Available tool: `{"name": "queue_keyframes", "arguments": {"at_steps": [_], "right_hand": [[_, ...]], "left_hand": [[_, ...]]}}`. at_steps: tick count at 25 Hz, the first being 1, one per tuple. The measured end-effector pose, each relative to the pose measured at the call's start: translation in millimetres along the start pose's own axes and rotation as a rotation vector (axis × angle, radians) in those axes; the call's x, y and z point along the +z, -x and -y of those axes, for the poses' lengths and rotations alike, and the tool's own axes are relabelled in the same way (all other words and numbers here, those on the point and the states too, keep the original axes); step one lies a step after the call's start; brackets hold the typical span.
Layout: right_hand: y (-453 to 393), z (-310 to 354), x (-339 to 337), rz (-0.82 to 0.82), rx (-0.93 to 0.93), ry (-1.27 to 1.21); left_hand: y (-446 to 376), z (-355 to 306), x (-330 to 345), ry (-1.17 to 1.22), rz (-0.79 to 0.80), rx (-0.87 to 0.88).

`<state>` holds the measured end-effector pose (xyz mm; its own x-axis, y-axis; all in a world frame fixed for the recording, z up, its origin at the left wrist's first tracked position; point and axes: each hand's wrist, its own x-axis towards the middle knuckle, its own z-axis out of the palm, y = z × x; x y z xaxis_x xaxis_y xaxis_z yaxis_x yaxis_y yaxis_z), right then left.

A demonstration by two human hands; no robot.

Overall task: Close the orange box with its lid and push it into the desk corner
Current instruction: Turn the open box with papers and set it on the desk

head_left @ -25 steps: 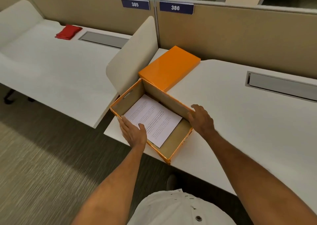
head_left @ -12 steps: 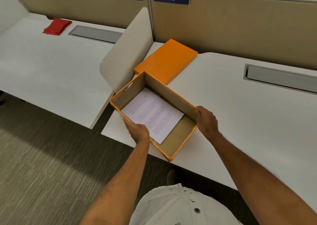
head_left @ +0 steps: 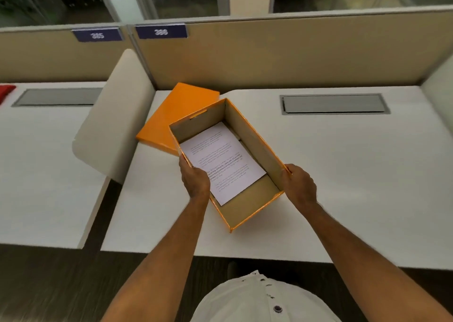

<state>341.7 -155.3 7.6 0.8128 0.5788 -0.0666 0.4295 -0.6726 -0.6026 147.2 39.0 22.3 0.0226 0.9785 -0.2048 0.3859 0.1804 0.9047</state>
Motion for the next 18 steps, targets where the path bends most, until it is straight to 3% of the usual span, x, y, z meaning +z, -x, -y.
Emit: {"name": "queue_keyframes", "arguments": {"at_steps": [7, 11, 18], "right_hand": [[19.8, -71.2, -51.2, -0.111, 0.201, -0.017], [27.1, -94.0, -64.8, -0.155, 0.233, -0.031], [27.0, -107.2, -67.9, -0.151, 0.238, -0.055]], "left_hand": [[15.6, -34.8, 95.3, -0.051, 0.323, 0.201], [17.4, -46.0, 131.5, -0.068, 0.485, 0.226], [14.9, -58.3, 161.3, -0.087, 0.625, 0.259]]}}
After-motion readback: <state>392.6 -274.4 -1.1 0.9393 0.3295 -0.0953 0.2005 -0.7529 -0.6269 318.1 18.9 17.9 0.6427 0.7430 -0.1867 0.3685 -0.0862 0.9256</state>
